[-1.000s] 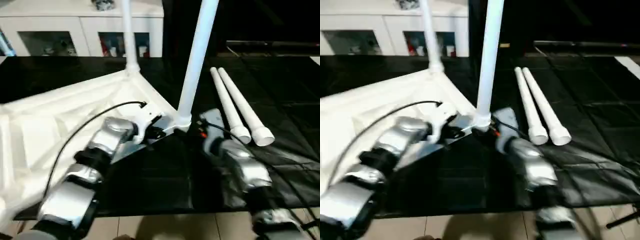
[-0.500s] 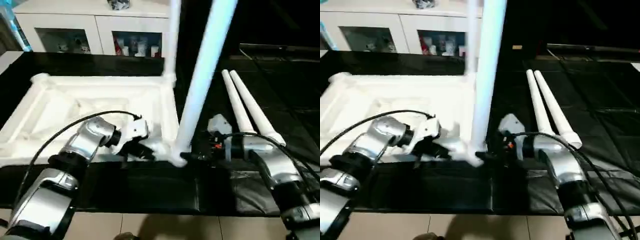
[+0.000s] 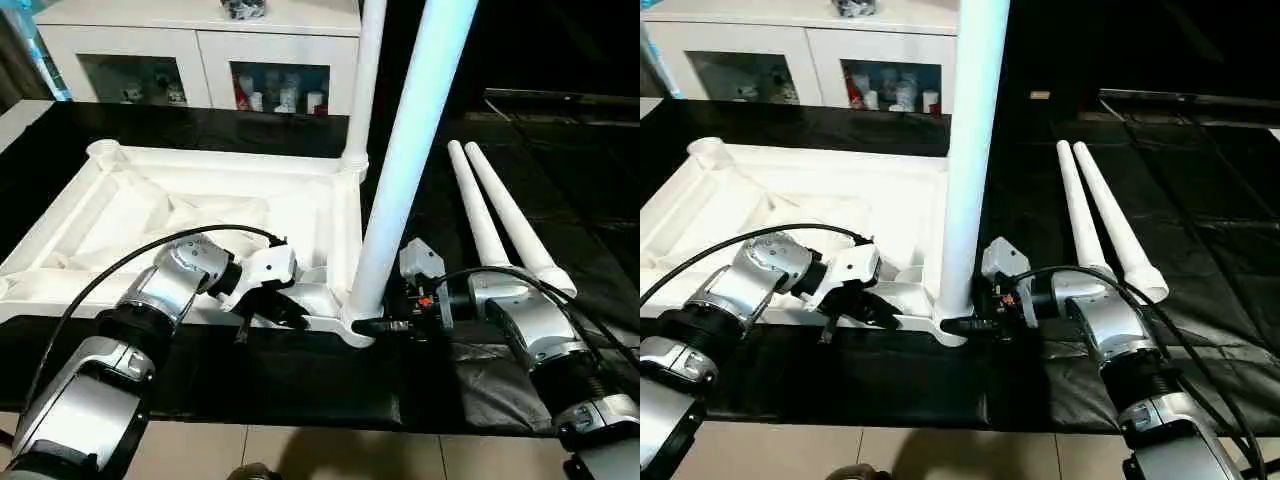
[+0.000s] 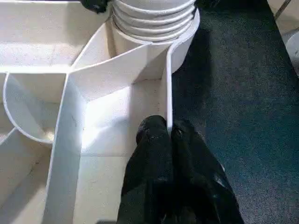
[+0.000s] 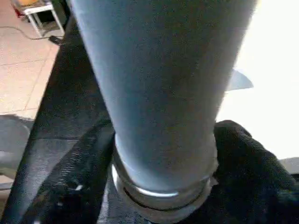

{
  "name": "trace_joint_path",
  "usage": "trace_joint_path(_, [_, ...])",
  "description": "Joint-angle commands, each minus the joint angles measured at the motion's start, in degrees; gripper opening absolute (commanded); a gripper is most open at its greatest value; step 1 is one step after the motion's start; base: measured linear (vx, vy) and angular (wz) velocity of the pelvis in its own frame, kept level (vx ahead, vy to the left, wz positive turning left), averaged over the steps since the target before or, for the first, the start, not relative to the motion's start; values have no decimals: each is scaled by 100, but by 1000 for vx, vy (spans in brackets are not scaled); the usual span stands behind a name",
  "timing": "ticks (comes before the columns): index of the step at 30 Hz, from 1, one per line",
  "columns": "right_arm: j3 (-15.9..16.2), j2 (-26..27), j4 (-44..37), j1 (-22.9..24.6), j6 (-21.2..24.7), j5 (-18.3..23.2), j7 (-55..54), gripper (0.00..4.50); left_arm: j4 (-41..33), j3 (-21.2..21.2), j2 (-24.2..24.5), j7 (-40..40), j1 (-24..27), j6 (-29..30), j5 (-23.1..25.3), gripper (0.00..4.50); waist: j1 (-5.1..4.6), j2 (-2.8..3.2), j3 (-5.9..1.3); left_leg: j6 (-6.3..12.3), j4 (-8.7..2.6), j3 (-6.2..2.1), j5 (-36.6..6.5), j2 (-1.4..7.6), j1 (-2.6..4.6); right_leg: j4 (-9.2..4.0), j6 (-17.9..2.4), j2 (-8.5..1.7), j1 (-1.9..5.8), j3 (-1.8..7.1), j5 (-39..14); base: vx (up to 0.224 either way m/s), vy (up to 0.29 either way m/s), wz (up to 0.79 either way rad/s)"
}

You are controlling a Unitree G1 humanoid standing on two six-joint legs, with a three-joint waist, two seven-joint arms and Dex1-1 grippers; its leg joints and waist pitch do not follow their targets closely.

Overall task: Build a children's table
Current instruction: Rotate leg to tighten

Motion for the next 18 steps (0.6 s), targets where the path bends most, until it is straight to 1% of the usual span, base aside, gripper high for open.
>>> trace_joint_path(1, [-21,-19,91,-112,-48,-48,20,312,-119,-278,-48,-327,88,-113,81,0,-37,-28,-409,314,-359,-210,-753,511,129,-364,-1352,-653,243,348,-714,0,0,0])
trace_joint_path(3, [-16,-18,101,-113,-56,-41,44,290,-113,-277,-45,-328,96,-128,89,0,-37,-31,-410,325,-357,-210,-725,506,123,-359,-1351,-648,248,347,-677,0,0,0])
trace_joint_path(8, [17,-22,73,-75,-76,-9,90,277,-76,-241,-56,-279,97,-91,97,0,-30,-35,-413,363,-349,-210,-676,502,120,-355,-1350,-647,248,344,-655,0,0,0])
trace_joint_path(9, [7,-6,50,-34,-70,14,88,276,-37,-199,-96,-147,81,6,100,0,-29,-37,-413,362,-347,-207,-677,501,121,-357,-1349,-648,248,345,-671,0,0,0])
trace_joint_path(10, [-6,5,27,3,-65,30,83,275,-22,-173,-128,-49,77,82,99,0,-30,-58,-413,365,-347,-205,-668,502,117,-357,-1343,-648,252,344,-682,0,0,0])
trace_joint_path(12, [-18,15,9,29,-57,41,71,275,-15,-155,-151,18,74,131,95,0,-24,-48,-411,370,-346,-209,-655,502,116,-357,-1341,-651,250,343,-711,0,0,0])
trace_joint_path(13, [-133,158,-90,165,88,74,-315,274,67,42,-361,555,3,449,34,0,-37,-80,-405,354,-352,-196,-658,511,122,-351,-1333,-641,241,351,-728,0,0,0])
trace_joint_path(14, [-211,269,-92,216,166,54,-646,274,120,138,-473,850,-43,595,13,0,-22,-76,-386,357,-352,-198,-721,507,139,-383,-1329,-646,218,350,-842,0,0,0])
trace_joint_path(15, [-298,413,-94,278,250,5,-1080,274,177,253,-611,1207,-101,783,-12,0,-39,-63,-363,270,-374,-210,-888,504,143,-416,-1295,-659,218,349,-1181,0,0,0])
trace_joint_path(16, [-352,529,-87,317,281,-56,-1420,274,205,335,-711,1436,-143,939,-43,0,-67,-76,-337,148,-398,-223,-1125,497,164,-483,-1199,-681,214,351,-1665,0,0,0])
trace_joint_path(17, [-409,661,-87,355,368,-106,-1772,274,222,420,-815,1668,-184,1101,-79,0,-79,-79,-328,75,-408,-244,-1236,493,179,-506,-1139,-693,212,351,-1927,0,0,0])
trace_joint_path(18, [-441,741,-95,381,425,-135,-1979,274,224,471,-878,1802,-205,1206,-103,0,-106,-75,-331,-9,-427,-269,-1338,488,183,-532,-1033,-704,228,347,-2229,0,0,0])
